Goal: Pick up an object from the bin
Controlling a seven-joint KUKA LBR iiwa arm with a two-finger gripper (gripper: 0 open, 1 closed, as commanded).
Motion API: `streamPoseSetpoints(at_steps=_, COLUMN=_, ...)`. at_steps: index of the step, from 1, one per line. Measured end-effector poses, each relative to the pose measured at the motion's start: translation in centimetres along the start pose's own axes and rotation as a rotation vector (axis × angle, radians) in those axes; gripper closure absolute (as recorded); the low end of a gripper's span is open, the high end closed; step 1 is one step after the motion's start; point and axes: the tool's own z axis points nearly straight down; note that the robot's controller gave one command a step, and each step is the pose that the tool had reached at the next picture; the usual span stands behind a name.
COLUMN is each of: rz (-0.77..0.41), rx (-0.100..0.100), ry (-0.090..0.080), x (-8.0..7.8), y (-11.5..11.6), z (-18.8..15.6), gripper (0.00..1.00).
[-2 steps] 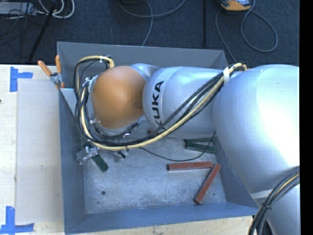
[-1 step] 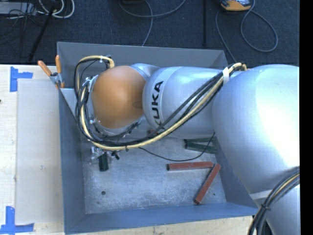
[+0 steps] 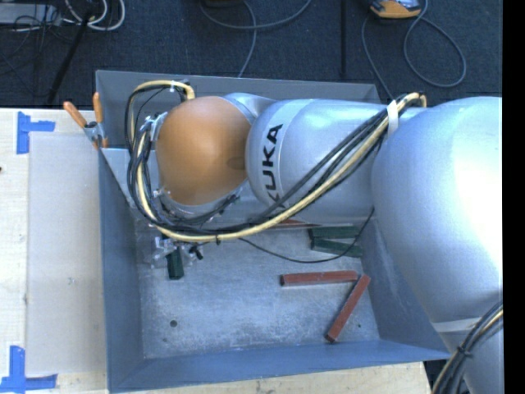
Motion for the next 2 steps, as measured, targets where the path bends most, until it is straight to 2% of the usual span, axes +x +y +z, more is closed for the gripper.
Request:
streamPoseSetpoints(at_steps=1, rz=0.006, rx=0.004, ry=-0.001, x=-0.2, y=-0.2, z=-7.3, gripper=1.0)
streamPoseSetpoints(at_steps=2, rz=0.014, rx=0.0, ry=0.0, x=-0.2, y=-0.2, z=-8.8, gripper=1.0)
